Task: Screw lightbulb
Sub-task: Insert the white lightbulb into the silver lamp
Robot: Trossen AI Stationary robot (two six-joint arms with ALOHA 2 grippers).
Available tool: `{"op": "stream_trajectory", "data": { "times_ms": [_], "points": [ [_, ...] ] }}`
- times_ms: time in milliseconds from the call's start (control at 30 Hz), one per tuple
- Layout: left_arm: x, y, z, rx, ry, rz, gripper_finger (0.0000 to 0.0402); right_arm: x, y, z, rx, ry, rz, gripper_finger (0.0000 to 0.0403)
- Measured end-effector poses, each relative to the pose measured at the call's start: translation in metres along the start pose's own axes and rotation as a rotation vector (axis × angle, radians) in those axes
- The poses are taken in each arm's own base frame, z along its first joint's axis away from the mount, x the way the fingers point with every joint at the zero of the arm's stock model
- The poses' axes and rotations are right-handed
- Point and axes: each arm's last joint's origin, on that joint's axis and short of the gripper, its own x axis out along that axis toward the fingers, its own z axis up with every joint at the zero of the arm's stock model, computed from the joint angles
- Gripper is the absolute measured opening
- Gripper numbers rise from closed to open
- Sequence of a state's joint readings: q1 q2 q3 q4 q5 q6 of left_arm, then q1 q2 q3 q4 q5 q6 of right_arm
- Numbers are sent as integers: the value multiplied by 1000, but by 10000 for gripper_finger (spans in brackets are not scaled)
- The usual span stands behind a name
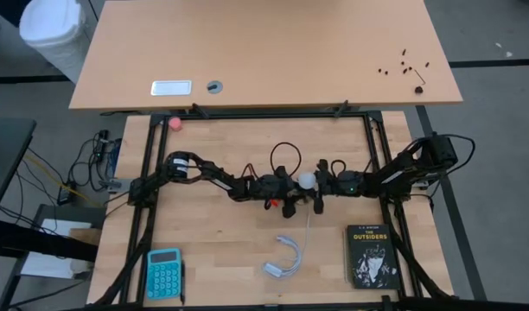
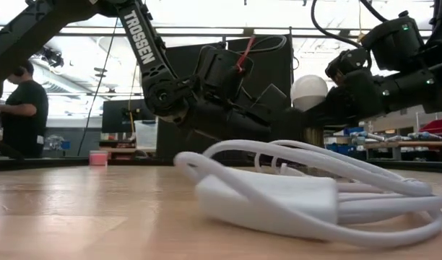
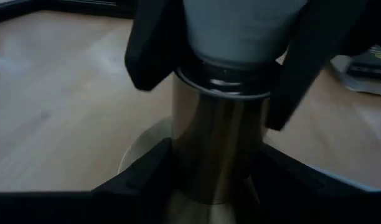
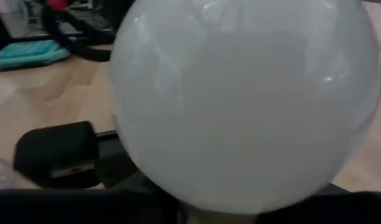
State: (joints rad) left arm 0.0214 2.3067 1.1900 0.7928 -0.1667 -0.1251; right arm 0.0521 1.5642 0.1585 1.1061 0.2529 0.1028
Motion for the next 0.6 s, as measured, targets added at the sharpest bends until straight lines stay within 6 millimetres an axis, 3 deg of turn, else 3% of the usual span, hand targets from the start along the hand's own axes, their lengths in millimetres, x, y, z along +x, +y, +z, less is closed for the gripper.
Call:
{"op": "stream_trajectory", "data": {
  "times_ms": [333, 600],
  "points": [
    [-3, -11, -1, -38, -49, 175, 203, 8, 0, 4, 10, 15, -85, 163],
    [-4, -10, -1, -55, -50, 206, 203, 21, 3, 14, -6, 55, -119, 164]
  ]
}}
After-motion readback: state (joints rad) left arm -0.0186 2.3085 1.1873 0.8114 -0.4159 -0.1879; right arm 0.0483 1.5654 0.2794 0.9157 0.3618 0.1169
